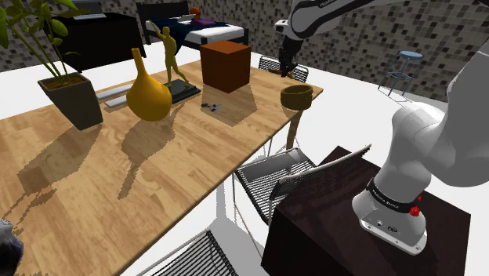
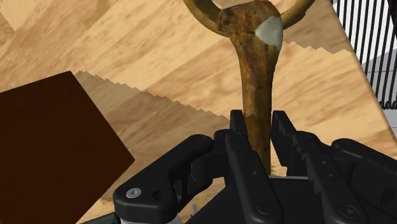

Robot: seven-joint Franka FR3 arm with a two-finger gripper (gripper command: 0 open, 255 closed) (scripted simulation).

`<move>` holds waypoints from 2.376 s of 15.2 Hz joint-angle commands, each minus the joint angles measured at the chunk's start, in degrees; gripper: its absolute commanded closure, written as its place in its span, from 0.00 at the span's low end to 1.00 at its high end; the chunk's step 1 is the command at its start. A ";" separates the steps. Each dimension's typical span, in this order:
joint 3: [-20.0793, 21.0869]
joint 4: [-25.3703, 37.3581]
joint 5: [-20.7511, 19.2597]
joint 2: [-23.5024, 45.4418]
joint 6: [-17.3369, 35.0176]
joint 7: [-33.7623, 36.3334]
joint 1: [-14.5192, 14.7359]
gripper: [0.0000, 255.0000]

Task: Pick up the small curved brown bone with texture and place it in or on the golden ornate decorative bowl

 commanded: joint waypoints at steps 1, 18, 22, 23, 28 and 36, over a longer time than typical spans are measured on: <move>-1.76 0.53 0.77 0.02 -0.22 -3.29 -0.90 1.00; -10.76 -0.43 15.29 9.02 5.78 -23.76 -4.19 1.00; -9.91 -1.78 20.05 12.24 8.37 -27.11 -5.30 1.00; -9.55 -2.07 21.29 13.05 8.98 -27.98 -5.68 1.00; -8.75 -2.51 23.26 14.33 9.95 -29.37 -6.49 1.00; -8.75 -2.51 23.26 14.33 9.95 -29.37 -6.49 0.00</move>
